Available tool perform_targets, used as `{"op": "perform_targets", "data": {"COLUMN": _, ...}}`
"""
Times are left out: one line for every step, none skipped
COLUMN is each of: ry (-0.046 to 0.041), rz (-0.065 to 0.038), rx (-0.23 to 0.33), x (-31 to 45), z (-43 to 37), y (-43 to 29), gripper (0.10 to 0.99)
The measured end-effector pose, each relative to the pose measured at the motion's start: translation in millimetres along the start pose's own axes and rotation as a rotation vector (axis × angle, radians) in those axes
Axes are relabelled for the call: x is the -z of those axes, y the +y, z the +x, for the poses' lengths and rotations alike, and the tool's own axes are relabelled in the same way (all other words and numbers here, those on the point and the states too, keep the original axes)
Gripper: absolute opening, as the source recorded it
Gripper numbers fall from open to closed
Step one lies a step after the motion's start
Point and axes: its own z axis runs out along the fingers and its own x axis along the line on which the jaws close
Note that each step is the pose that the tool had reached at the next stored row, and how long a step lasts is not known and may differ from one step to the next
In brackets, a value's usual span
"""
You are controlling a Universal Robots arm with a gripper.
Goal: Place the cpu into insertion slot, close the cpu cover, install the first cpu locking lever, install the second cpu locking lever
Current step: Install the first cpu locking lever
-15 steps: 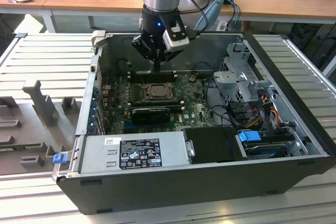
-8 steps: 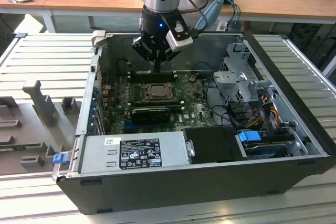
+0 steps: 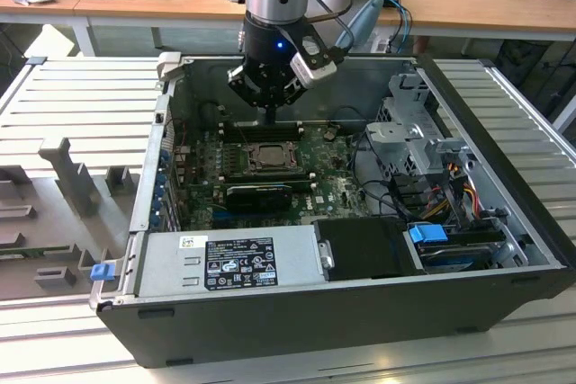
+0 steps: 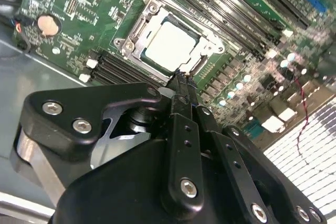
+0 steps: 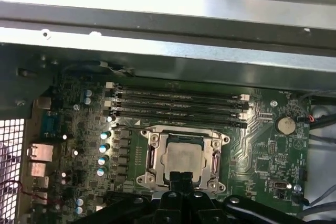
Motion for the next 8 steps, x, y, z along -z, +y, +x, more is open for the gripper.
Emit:
{"op": "perform_targets", "data": {"ry": 0.0000, "rz": 0.000, "rx": 0.017, "x": -0.1, "z": 0.0, "y": 0.0, "gripper": 0.106}}
{"op": "perform_targets", "data": {"ry": -0.0002, "rz": 0.000, "rx": 0.036, "x": -0.2, "z": 0.0, "y": 0.0, "gripper": 0.106}}
{"op": "perform_targets", "data": {"ry": -0.0003, "rz": 0.000, "rx": 0.046, "x": -0.2, "z": 0.0, "y": 0.0, "gripper": 0.106}}
{"op": "perform_targets", "data": {"ry": -0.0004, "rz": 0.000, "rx": 0.056, "x": -0.4, "z": 1.1, "y": 0.1, "gripper": 0.106}}
{"op": "perform_targets", "data": {"ry": -0.0004, "rz": -0.001, "rx": 0.058, "x": -0.5, "z": 3.2, "y": 0.3, "gripper": 0.106}}
{"op": "perform_targets", "data": {"ry": -0.0005, "rz": -0.001, "rx": 0.058, "x": -0.6, "z": 5.1, "y": 0.5, "gripper": 0.106}}
{"op": "perform_targets", "data": {"ry": -0.0004, "rz": -0.002, "rx": 0.059, "x": -0.6, "z": 7.3, "y": 0.7, "gripper": 0.106}}
{"op": "perform_targets", "data": {"ry": -0.0003, "rz": -0.002, "rx": 0.059, "x": -0.7, "z": 9.7, "y": 1.0, "gripper": 0.106}}
